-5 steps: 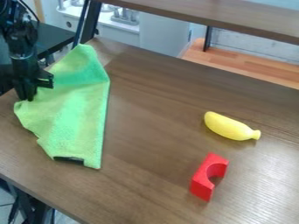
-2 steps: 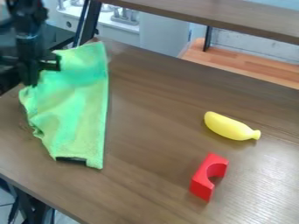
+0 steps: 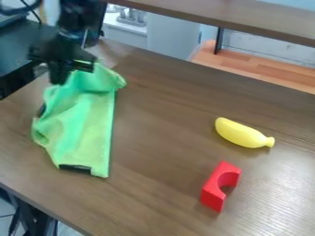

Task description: Unfold the cloth from left to right

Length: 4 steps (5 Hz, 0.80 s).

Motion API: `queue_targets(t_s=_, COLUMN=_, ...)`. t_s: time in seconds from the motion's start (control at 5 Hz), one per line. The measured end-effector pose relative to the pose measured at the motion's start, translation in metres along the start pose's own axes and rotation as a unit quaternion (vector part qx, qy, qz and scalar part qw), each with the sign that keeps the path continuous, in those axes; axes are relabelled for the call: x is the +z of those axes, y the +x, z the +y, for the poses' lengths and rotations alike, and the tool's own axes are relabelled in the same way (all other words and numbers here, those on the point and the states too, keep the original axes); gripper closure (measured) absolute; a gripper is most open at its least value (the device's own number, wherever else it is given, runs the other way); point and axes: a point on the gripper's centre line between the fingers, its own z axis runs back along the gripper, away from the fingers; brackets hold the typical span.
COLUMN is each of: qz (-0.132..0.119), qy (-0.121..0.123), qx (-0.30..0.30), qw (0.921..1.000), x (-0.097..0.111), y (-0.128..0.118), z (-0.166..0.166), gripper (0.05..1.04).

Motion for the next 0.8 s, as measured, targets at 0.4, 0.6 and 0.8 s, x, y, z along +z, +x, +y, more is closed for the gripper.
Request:
queue_targets(t_s=0.4, qz=-0.002, qy=0.067, qx=0.026, qw=0.9974, x=0.008, y=0.002, z=-0.018, gripper=1.033)
queue_targets(t_s=0.6, qz=0.031, qy=0.058, qx=0.036, qw=0.9972, x=0.021, y=0.004, z=-0.018, gripper=1.033)
queue_targets(t_s=0.8, qz=0.074, qy=0.042, qx=0.039, qw=0.9956, x=0.026, y=0.002, z=-0.010, gripper=1.033)
